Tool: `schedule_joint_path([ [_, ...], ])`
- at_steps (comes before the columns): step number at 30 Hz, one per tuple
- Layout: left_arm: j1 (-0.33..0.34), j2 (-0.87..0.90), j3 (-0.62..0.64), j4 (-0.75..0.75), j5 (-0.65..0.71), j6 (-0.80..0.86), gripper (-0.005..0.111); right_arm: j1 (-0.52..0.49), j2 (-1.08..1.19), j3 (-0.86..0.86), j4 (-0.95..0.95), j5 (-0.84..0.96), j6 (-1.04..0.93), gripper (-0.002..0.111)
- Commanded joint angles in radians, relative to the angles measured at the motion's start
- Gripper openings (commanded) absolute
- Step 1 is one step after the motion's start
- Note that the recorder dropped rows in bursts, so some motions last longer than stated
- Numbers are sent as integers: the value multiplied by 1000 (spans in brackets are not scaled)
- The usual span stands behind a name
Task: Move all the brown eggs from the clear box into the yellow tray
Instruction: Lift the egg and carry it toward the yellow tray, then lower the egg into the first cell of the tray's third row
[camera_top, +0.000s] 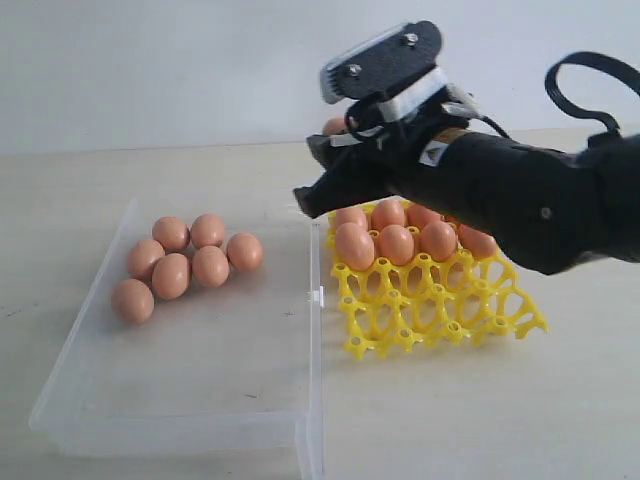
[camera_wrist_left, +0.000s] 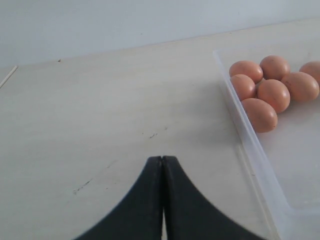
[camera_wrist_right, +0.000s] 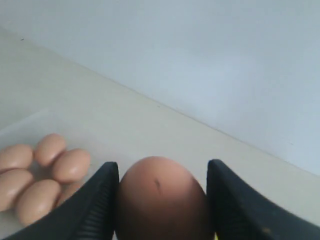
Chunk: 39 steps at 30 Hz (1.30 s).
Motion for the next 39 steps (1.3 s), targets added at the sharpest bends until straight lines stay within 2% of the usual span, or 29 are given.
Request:
schedule_joint_path([
  [1, -5, -6, -4, -5, -6, -4, 0, -67, -5, 61, -36, -103, 97, 0],
  [6, -5, -6, -4, -5, -6, -4, 0, -121, 46, 79, -101, -164, 263, 0],
  [13, -5, -6, -4, -5, -6, -4, 0, -128, 155, 82, -216, -237, 340, 0],
  [17, -5, -6, -4, -5, -6, -4, 0, -128, 212, 121, -263, -375, 420, 0],
  [39, -5, -6, -4, -5, -6, -4, 0, -128, 273, 219, -352, -539, 389, 0],
])
